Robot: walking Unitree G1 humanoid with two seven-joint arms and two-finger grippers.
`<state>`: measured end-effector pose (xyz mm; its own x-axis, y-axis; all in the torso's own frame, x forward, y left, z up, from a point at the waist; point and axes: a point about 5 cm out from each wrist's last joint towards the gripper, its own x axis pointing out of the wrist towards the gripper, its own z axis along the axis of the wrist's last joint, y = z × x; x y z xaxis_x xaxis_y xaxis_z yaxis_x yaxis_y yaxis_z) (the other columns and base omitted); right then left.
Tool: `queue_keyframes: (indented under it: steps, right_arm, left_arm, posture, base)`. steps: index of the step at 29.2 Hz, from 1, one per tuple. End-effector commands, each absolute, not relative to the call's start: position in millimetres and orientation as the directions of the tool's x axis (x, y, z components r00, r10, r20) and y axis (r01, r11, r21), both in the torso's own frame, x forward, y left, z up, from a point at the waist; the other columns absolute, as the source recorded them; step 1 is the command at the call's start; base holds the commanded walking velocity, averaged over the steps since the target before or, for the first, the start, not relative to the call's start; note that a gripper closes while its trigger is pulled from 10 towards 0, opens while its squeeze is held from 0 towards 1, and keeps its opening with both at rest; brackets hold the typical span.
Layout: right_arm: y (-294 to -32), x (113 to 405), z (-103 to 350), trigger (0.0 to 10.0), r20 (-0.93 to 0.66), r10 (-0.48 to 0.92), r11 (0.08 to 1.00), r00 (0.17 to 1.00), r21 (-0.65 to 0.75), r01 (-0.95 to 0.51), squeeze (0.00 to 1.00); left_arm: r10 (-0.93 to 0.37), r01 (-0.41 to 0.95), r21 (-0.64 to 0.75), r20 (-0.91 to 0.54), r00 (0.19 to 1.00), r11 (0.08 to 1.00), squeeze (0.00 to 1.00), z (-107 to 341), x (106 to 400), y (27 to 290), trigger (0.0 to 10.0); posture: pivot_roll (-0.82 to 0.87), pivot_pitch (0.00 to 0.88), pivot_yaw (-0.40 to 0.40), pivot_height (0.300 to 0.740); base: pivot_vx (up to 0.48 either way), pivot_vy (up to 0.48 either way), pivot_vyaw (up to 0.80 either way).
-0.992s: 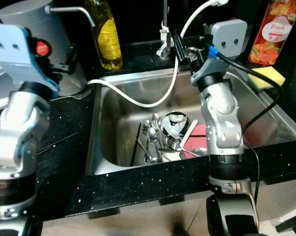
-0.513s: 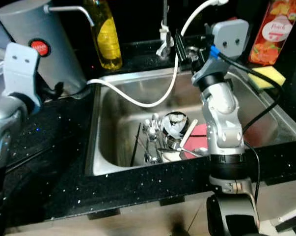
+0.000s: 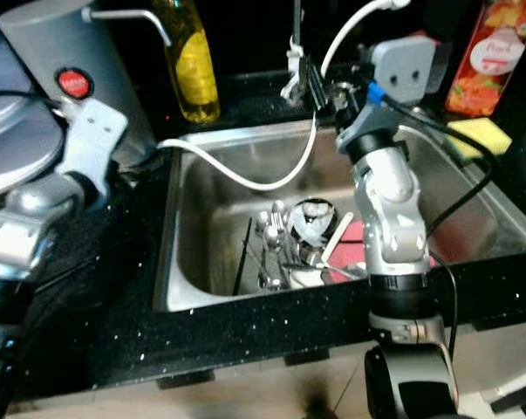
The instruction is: Kitchen organization
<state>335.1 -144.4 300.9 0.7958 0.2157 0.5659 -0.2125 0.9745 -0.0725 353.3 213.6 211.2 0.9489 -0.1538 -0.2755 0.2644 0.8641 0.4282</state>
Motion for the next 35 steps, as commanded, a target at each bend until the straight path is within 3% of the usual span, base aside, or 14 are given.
queue_keyframes:
  steps: [1,10,11,12,19,20,21,24,27,28,29,30,35]
  right_arm:
    - [-143.2,334.6,302.8,10.0,0.57,0.215,0.974,0.793,-0.065,-0.217,0.0]
    - [-142.6,332.7,304.4,10.0,0.573,0.215,0.974,0.791,-0.068,-0.215,0.0]
    - [-142.6,332.3,304.2,10.0,0.572,0.215,0.974,0.792,-0.069,-0.215,0.0]
    - [-142.6,332.0,304.3,10.0,0.571,0.216,0.974,0.792,-0.07,-0.215,0.0]
    - [-143.2,331.8,304.4,10.0,0.57,0.214,0.975,0.793,-0.07,-0.213,0.0]
    - [-143.1,331.9,304.2,10.0,0.57,0.215,0.974,0.793,-0.071,-0.213,0.0]
    - [-143.1,331.9,304.2,10.0,0.569,0.216,0.974,0.793,-0.072,-0.214,0.0]
    - [-143.0,331.9,304.1,10.0,0.569,0.217,0.974,0.793,-0.073,-0.215,0.0]
    - [-143.5,331.8,304.1,10.0,0.568,0.218,0.974,0.794,-0.073,-0.215,0.0]
    - [-143.5,331.8,304.1,10.0,0.568,0.218,0.974,0.794,-0.074,-0.215,0.0]
    - [-143.5,331.8,304.1,10.0,0.568,0.218,0.974,0.794,-0.074,-0.215,0.0]
    - [-143.3,331.8,304.1,10.0,0.567,0.219,0.974,0.794,-0.073,-0.216,0.0]
    - [-142.3,331.7,303.7,10.0,0.564,0.222,0.973,0.795,-0.072,-0.22,0.0]
  left_arm:
    - [-0.156,0.271,0.45,-0.276,0.948,0.851,0.0,208.7,357.8,210.9,10.0]
    - [-0.188,0.285,0.495,-0.236,0.953,0.821,0.0,206.0,380.0,198.8,10.0]
    - [-0.188,0.282,0.51,-0.228,0.955,0.813,0.0,206.2,383.8,197.5,8.5]
    - [-0.18,0.279,0.515,-0.235,0.955,0.811,0.0,204.3,385.9,197.7,8.0]
    - [-0.129,0.245,0.513,-0.252,0.959,0.823,0.0,198.4,392.7,200.4,8.9]
    - [-0.112,0.232,0.509,-0.254,0.961,0.829,0.0,196.8,394.9,201.7,8.3]
    - [-0.104,0.226,0.495,-0.263,0.959,0.839,0.0,194.8,396.2,202.2,6.3]
    - [-0.089,0.22,0.484,-0.277,0.957,0.847,0.0,192.1,396.9,202.7,6.2]
    - [-0.076,0.21,0.488,-0.281,0.957,0.847,0.0,190.8,397.7,202.9,4.9]
    - [-0.064,0.201,0.501,-0.278,0.958,0.842,0.0,191.1,397.9,203.3,1.9]
    - [-0.064,0.201,0.501,-0.278,0.958,0.842,0.0,191.1,397.9,203.3,1.9]
    - [-0.061,0.199,0.512,-0.273,0.96,0.836,0.0,191.5,398.3,202.8,0.1]
    - [-0.066,0.199,0.543,-0.254,0.965,0.816,0.0,193.1,397.0,199.4,0.0]
  posture:
    - [-0.06,0.036,0.065,0.74]
    - [-0.08,0.047,0.071,0.74]
    - [-0.08,0.048,0.073,0.74]
    - [-0.09,0.052,0.075,0.74]
    - [-0.09,0.055,0.073,0.74]
    - [-0.09,0.055,0.073,0.74]
    - [-0.09,0.056,0.072,0.74]
    - [-0.1,0.057,0.071,0.74]
    - [-0.09,0.057,0.069,0.74]
    - [-0.09,0.057,0.069,0.74]
    - [-0.09,0.057,0.069,0.74]
    - [-0.09,0.058,0.068,0.74]
    - [-0.08,0.062,0.066,0.74]
  base:
    - [0.0,0.0,0.0]
    - [0.0,0.0,0.0]
    - [0.0,0.0,0.0]
    - [0.0,0.0,0.0]
    - [0.0,0.0,0.0]
    - [0.0,0.0,0.0]
    - [0.0,0.0,0.0]
    - [0.0,0.0,0.0]
    - [0.0,0.0,0.0]
    - [0.0,0.0,0.0]
    - [0.0,0.0,0.0]
    - [0.0,0.0,0.0]
    - [0.0,0.0,0.0]
